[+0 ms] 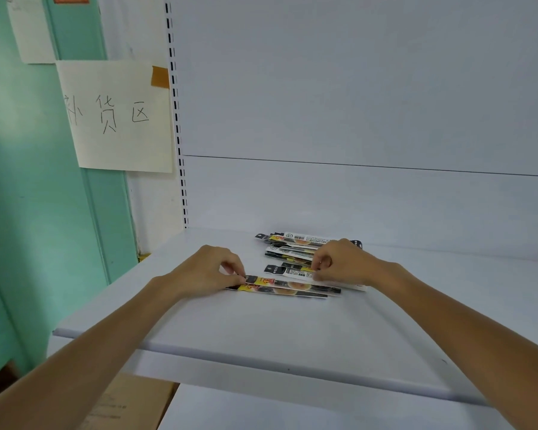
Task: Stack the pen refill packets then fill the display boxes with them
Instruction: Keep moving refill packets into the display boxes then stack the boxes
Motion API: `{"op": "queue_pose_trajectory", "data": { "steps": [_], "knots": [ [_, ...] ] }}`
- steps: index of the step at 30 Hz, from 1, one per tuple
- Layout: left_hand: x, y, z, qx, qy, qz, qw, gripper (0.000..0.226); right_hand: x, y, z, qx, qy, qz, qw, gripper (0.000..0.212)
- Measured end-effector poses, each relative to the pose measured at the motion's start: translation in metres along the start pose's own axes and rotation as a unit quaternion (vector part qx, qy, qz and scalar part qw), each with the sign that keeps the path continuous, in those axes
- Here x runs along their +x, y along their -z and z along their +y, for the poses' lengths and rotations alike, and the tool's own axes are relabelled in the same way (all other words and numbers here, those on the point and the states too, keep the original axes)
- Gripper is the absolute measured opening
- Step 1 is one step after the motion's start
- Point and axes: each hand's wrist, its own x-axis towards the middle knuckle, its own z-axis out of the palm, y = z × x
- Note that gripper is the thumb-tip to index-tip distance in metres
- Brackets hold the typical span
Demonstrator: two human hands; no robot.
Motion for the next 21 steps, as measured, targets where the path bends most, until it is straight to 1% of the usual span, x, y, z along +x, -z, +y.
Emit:
{"op": "queue_pose_trajectory", "data": {
  "steps": [1,4,5,7,8,9,10,11,13,14,15,16,17,18,19,20,21],
  "knots": [
    [-0.001,0.0,0.001,-0.004,0.002,0.002,1.0,0.001,0.001,-0.001,-0.001,-0.004,0.003,0.008,1.0,0.012],
    [-0.005,0.001,-0.001,-0.001,0.002,-0.007,1.0,0.029,0.0,-0.002,-0.005,0.003,0.009,0.011,1.0,0.016],
    [-0.007,0.002,0.0,0.007,-0.003,-0.016,1.0,0.032,-0.001,-0.001,-0.007,-0.002,0.012,0.007,1.0,0.017],
    [-0.009,0.002,0.0,0.012,-0.013,-0.017,1.0,0.021,-0.001,0.0,-0.012,-0.045,0.03,-0.003,0.999,0.012],
    [-0.01,0.002,0.0,0.012,-0.016,-0.006,1.0,0.015,0.0,0.0,-0.015,-0.088,0.045,-0.002,0.995,0.011],
    [-0.011,0.003,0.0,0.017,-0.019,0.007,1.0,0.011,0.001,0.0,-0.017,-0.128,0.058,0.009,0.99,0.014],
    [-0.012,0.003,0.0,0.029,-0.018,0.018,0.999,0.01,0.003,0.001,-0.019,-0.142,0.066,0.031,0.987,0.018],
    [-0.012,0.003,0.0,0.043,-0.02,0.028,0.998,0.012,0.005,0.002,-0.022,-0.122,0.065,0.057,0.989,0.023],
    [-0.012,0.003,-0.003,0.079,-0.035,0.054,0.995,0.023,0.011,0.007,-0.028,-0.014,0.061,0.083,0.995,0.024],
    [-0.012,0.002,-0.004,0.096,-0.048,0.072,0.992,0.036,0.013,0.008,-0.033,0.029,0.064,0.073,0.995,0.022],
    [-0.013,0.002,-0.003,0.107,-0.062,0.09,0.988,0.052,0.013,0.006,-0.04,0.05,0.066,0.047,0.996,0.02],
    [-0.013,0.002,-0.002,0.114,-0.073,0.107,0.985,0.069,0.014,0.001,-0.045,0.048,0.069,0.016,0.996,0.018],
    [-0.013,0.001,-0.001,0.123,-0.083,0.124,0.981,0.081,0.015,-0.007,-0.048,0.026,0.071,-0.006,0.997,0.017],
    [-0.012,0.0,0.0,0.138,-0.093,0.142,0.976,0.087,0.015,-0.015,-0.049,0.0,0.073,-0.017,0.997,0.018],
    [-0.011,-0.001,0.0,0.152,-0.101,0.157,0.971,0.088,0.015,-0.02,-0.049,-0.014,0.073,-0.019,0.997,0.022],
    [-0.011,0.0,0.0,0.159,-0.103,0.157,0.969,0.086,0.014,-0.022,-0.047,-0.001,0.068,-0.02,0.997,0.027],
    [-0.011,0.001,0.001,0.156,-0.099,0.135,0.973,0.084,0.012,-0.019,-0.045,0.029,0.057,-0.029,0.998,0.032]
  ]
}}
